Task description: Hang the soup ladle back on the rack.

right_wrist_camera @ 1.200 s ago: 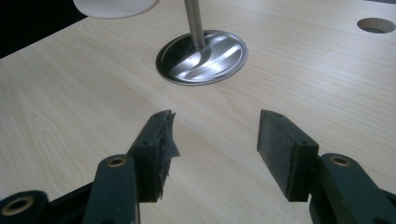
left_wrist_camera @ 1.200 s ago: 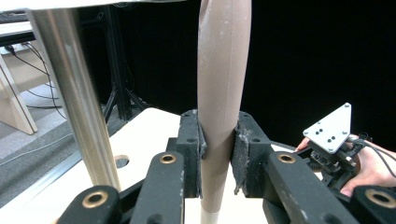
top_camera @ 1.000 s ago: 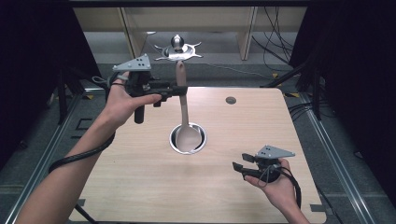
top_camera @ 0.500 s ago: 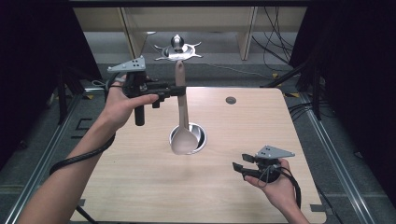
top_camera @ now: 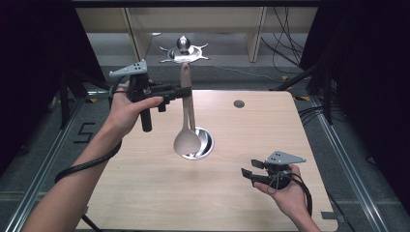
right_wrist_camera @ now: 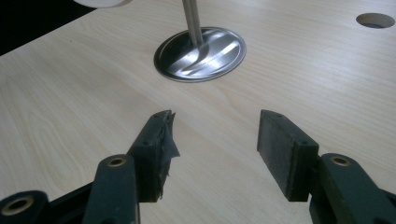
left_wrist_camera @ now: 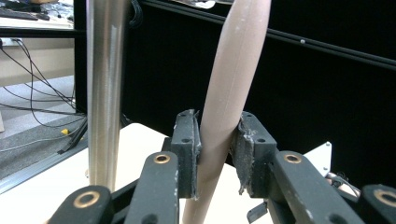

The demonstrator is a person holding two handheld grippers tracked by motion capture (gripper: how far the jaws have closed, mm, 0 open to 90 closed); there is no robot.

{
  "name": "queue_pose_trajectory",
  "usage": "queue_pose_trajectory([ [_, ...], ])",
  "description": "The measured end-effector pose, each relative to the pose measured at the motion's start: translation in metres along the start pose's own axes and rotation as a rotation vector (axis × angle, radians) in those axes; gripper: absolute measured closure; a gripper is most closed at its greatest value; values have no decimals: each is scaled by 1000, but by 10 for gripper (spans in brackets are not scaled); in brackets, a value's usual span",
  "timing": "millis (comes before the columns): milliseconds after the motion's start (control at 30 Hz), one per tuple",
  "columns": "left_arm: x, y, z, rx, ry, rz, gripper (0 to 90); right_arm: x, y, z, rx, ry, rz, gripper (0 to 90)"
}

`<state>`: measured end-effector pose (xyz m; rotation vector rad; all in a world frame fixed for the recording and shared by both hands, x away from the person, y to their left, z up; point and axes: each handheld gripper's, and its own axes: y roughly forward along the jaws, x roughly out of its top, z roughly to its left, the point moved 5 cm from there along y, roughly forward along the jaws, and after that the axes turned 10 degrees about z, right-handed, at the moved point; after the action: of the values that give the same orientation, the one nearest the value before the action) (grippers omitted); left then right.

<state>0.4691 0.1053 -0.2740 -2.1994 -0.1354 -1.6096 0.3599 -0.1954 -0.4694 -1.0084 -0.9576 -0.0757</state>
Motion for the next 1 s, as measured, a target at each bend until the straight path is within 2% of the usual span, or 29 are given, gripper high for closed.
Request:
queue_pose_trajectory([
  [33,0,0,0,0,-3,-2,700,0,-1,-1,-13,-9,-2,461],
  [167,-1,0,6,13,-41,-16,688,0,0,-1,-11,4,-10,461],
  [200,-2,0,6,6,-54,-23,683,0,0,-2,-13,-11,-14,461],
  [233,-2,0,7,9,-55,-29,679,0,0,-2,-13,-10,-5,461],
  [267,-2,-1,7,18,-53,-30,675,0,-1,-5,-33,-43,-6,461],
  [400,-2,0,8,36,-47,-32,668,0,-1,-5,-35,-44,2,461],
  [467,-2,0,7,44,-45,-33,665,-1,-1,-1,-11,-1,20,461],
  [533,-3,0,7,60,-41,-33,652,-1,-1,-3,-18,-31,8,460],
  [567,-3,0,7,76,-31,-28,641,0,-1,-4,-33,-41,4,460],
  [667,-5,-1,7,120,-2,-23,587,-1,-1,-5,-33,-40,4,460],
  [700,-6,-2,6,147,17,-16,574,-1,-2,-5,-35,-41,3,460],
  [767,-9,-5,5,190,48,-9,548,0,-1,-4,-28,-34,-3,460],
  [800,-11,-6,4,207,57,-6,528,-1,-1,-2,-17,-9,5,460],
  [833,-12,-7,4,219,69,-4,512,-1,-1,-3,-11,-11,-6,460],
  [933,-23,-13,1,264,108,20,467,-1,0,-3,-13,-7,-14,460],
  [1000,-32,-16,-1,286,119,32,444,-2,0,-2,-1,9,-1,460],
])
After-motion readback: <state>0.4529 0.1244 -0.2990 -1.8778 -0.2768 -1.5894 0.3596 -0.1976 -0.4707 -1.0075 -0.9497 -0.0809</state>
